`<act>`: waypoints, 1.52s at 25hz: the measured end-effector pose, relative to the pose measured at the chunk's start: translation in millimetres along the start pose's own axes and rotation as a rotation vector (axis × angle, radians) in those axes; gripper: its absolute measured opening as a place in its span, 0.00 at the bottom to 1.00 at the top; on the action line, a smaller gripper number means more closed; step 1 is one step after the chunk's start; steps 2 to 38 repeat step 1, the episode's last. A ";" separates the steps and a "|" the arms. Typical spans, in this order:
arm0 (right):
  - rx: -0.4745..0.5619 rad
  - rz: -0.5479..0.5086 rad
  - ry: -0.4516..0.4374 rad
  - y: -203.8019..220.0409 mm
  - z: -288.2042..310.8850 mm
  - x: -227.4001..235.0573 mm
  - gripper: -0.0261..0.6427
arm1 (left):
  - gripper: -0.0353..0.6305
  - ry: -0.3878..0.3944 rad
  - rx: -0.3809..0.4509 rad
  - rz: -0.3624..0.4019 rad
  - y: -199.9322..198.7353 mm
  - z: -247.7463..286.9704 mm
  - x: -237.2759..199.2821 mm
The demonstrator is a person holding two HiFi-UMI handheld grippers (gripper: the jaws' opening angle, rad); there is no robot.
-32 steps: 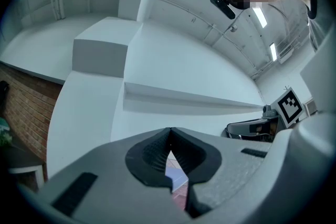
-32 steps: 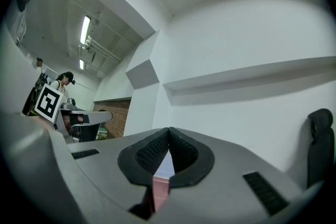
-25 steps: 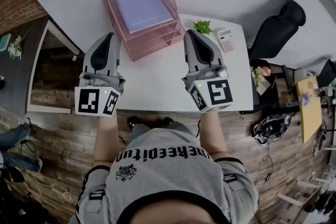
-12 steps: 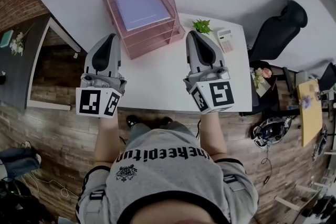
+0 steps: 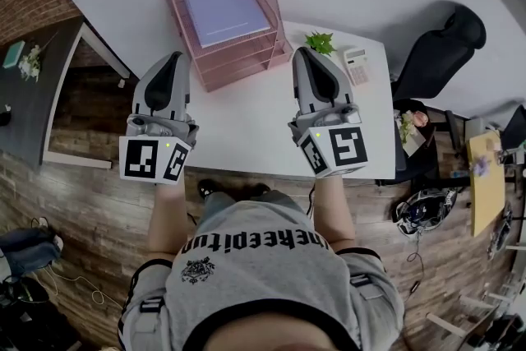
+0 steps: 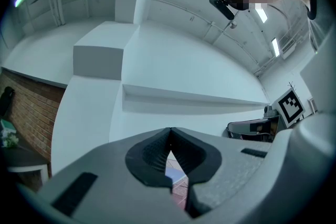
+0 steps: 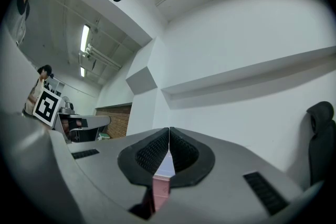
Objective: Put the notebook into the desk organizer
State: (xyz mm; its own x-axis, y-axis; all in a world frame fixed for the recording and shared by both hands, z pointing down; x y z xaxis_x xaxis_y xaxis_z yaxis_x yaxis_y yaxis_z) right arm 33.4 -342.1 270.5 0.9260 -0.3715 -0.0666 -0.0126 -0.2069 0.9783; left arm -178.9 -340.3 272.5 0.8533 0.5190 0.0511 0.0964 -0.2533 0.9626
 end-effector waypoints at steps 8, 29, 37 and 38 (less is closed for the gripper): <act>0.001 -0.001 -0.001 0.0 0.7 0.0 0.04 | 0.06 0.001 0.000 0.001 0.0 0.4 -0.4; 0.001 -0.001 -0.001 0.0 0.7 0.0 0.04 | 0.06 0.001 0.000 0.001 0.0 0.4 -0.4; 0.001 -0.001 -0.001 0.0 0.7 0.0 0.04 | 0.06 0.001 0.000 0.001 0.0 0.4 -0.4; 0.001 -0.001 -0.001 0.0 0.7 0.0 0.04 | 0.06 0.001 0.000 0.001 0.0 0.4 -0.4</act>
Point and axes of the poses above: the fingertips, and each gripper's own axes: z forward along the fingers, x to its right, y out of its underside, the point moved 3 cm from there along -z, backward along the fingers, and after that the axes turned 4 degrees about y, right-handed, at the moved point
